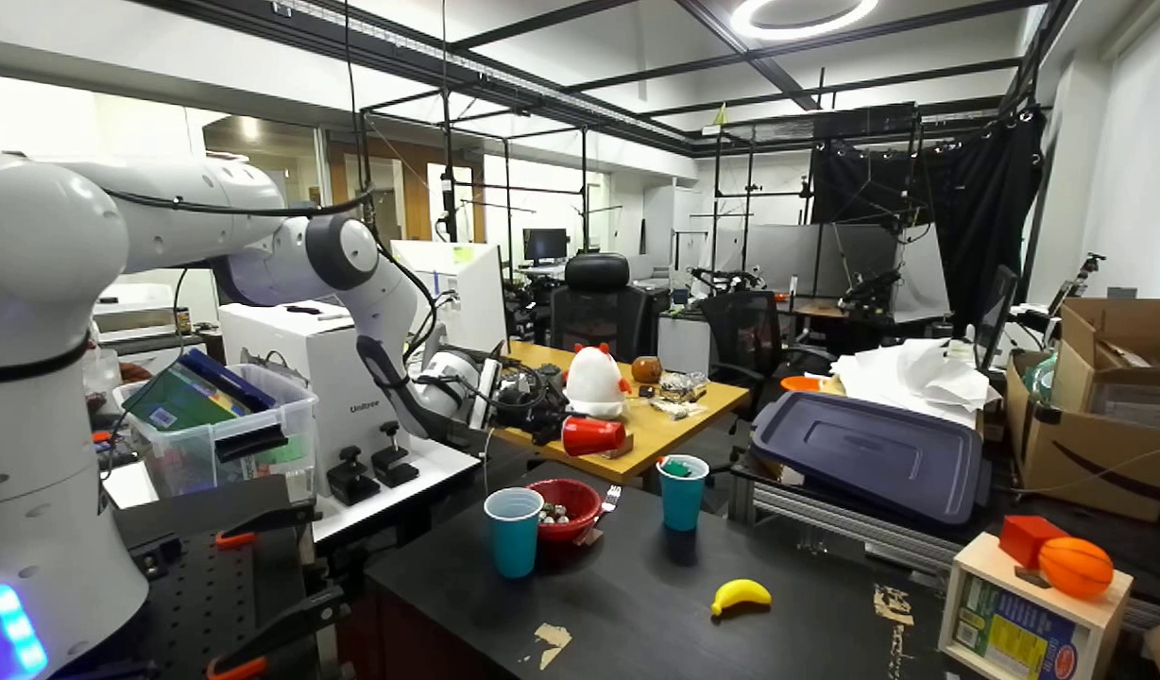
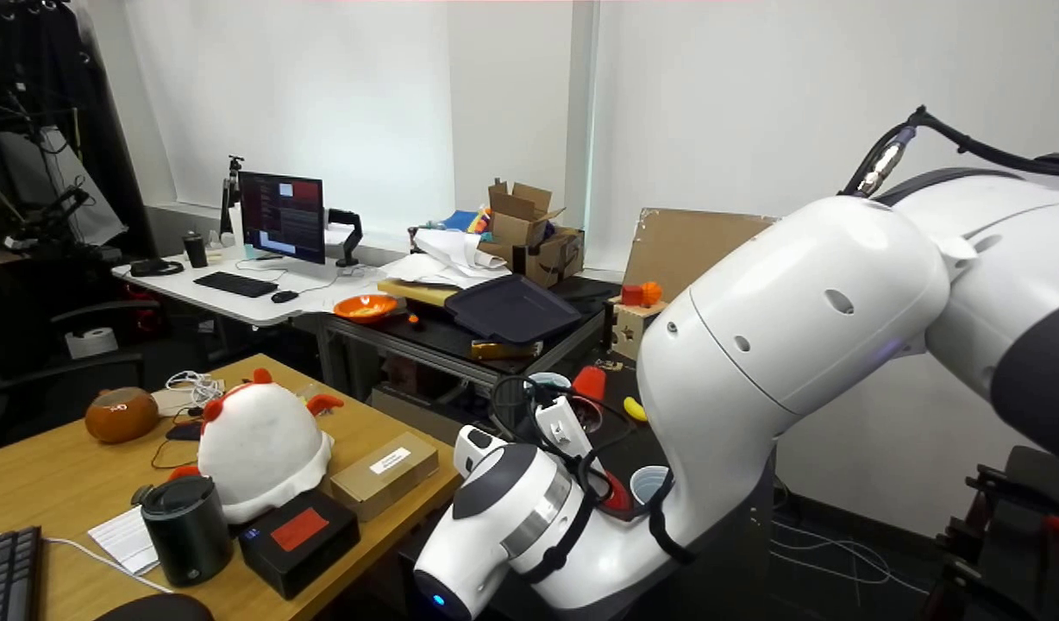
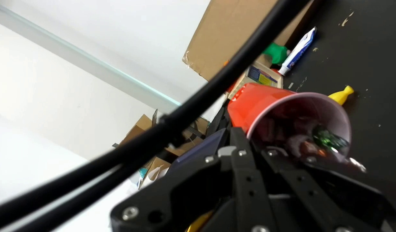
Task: Pour the contents in the red cup into the red bowl
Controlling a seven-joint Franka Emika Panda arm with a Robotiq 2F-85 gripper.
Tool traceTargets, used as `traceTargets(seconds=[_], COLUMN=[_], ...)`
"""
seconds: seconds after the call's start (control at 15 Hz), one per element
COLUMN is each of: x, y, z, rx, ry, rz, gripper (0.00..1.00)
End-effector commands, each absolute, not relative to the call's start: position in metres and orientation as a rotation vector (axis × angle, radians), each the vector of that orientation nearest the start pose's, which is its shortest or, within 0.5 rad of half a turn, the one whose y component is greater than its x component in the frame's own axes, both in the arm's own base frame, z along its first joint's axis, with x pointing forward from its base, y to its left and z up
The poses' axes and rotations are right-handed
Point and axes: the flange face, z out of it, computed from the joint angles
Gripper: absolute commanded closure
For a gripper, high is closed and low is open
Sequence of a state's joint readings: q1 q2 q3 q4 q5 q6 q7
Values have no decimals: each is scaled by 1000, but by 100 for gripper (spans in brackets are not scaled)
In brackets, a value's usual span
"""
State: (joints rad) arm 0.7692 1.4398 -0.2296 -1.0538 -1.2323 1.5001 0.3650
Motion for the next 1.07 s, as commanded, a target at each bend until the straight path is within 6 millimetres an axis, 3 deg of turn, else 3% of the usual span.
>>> traceTargets(seconds=[0.0,0.67,1.0], x=[603,604,608], y=[292,289,287], z=[-13,-15,-14], rx=[1291,1271,1174], ry=[657,641,649], rz=[-22,12,118], gripper=[99,99,99])
